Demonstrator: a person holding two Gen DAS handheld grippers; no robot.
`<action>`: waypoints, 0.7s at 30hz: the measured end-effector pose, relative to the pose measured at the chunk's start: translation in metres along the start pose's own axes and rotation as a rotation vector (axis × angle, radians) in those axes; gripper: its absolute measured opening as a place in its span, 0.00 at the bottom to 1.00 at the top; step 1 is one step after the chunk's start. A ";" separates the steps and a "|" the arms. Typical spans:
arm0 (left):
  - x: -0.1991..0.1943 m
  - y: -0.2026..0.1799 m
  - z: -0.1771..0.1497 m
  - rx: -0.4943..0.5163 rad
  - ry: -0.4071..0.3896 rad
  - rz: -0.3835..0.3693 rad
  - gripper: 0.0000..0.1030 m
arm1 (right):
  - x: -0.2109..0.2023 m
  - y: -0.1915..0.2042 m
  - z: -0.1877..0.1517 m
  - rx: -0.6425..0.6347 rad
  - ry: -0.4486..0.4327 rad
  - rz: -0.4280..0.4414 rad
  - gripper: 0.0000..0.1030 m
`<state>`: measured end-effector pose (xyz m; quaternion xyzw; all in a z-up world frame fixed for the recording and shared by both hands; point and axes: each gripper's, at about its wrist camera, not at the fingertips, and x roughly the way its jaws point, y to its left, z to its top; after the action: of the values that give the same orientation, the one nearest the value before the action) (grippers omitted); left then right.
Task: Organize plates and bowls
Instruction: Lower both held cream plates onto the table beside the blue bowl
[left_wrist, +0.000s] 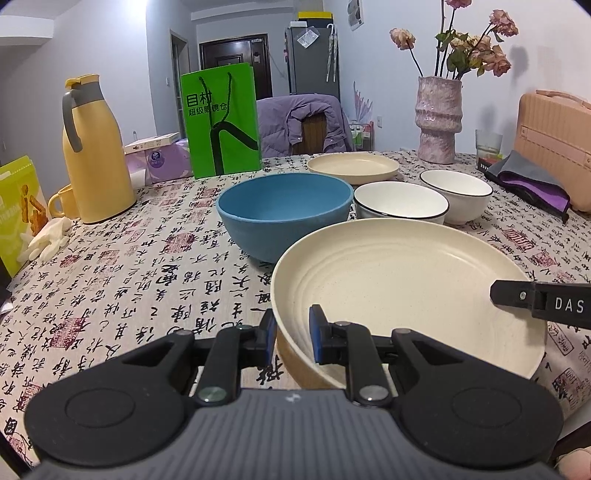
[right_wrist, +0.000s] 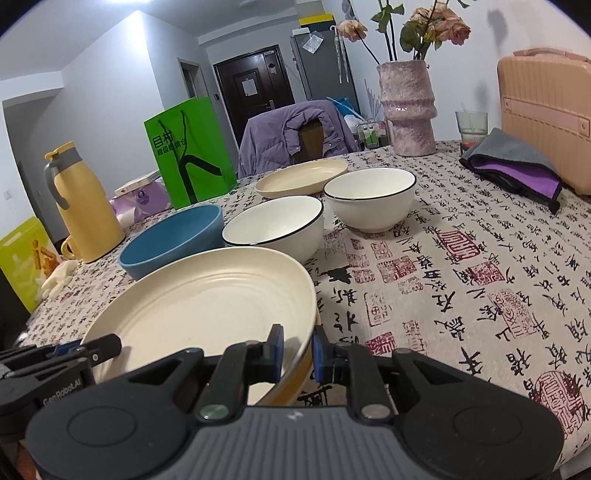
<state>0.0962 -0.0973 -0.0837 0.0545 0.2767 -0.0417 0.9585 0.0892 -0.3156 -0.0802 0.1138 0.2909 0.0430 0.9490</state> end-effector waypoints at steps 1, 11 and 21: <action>0.001 0.000 0.000 0.002 0.000 0.002 0.18 | 0.000 0.001 0.000 -0.006 -0.002 -0.003 0.15; 0.004 -0.001 -0.002 0.007 0.006 0.014 0.19 | 0.001 0.011 -0.004 -0.085 -0.018 -0.041 0.15; 0.008 -0.001 -0.005 0.014 0.022 0.018 0.19 | 0.001 0.017 -0.006 -0.132 -0.024 -0.064 0.15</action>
<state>0.0999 -0.0977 -0.0923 0.0639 0.2864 -0.0344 0.9553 0.0866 -0.2976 -0.0818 0.0422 0.2794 0.0302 0.9588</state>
